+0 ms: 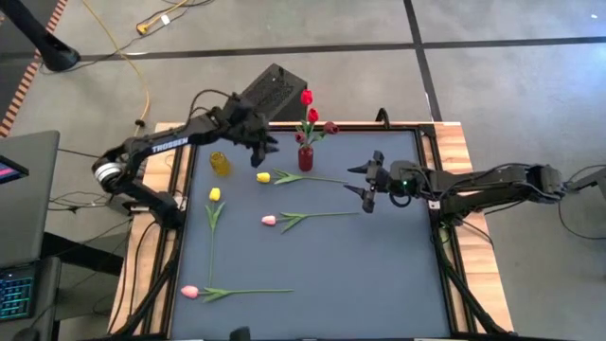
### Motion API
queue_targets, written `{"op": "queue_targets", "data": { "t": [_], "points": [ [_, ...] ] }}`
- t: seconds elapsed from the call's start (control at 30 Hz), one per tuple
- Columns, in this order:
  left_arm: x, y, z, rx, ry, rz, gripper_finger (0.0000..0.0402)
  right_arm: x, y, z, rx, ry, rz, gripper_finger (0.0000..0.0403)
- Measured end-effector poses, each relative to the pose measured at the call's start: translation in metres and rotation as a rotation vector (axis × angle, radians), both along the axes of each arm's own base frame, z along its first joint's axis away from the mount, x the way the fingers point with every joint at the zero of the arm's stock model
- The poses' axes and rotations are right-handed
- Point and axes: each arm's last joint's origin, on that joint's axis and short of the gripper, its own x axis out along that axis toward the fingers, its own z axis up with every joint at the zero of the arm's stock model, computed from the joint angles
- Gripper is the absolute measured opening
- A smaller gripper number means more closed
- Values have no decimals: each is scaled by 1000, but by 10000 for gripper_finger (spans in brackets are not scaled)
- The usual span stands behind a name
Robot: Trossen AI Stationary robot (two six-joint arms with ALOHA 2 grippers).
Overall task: Sort flowers into vase by color
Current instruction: Put the left yellow flower into the yellow flower vase
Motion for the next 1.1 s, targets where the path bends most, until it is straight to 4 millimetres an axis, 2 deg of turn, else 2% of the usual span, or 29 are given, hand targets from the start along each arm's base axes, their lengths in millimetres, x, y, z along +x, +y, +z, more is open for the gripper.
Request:
{"op": "queue_targets", "data": {
  "t": [0.33, 0.67, 0.8, 0.9, 1.1],
  "points": [
    [27, -80, -10, -36, 245, -96, 132, 2, 12, 3, 52, -41, 54, 270],
    [35, -153, -21, -10, 434, -92, 132, 3, 37, 2, 194, -68, 125, 270],
    [22, -179, -37, 14, 522, -49, 132, 3, 49, 2, 227, -69, 168, 270],
    [5, -192, -45, -18, 562, 45, 132, 3, 56, 2, 254, -71, 194, 270],
    [-34, -209, -54, -256, 579, 383, 132, 16, 68, -8, 260, -88, 217, 270]
  ]
}}
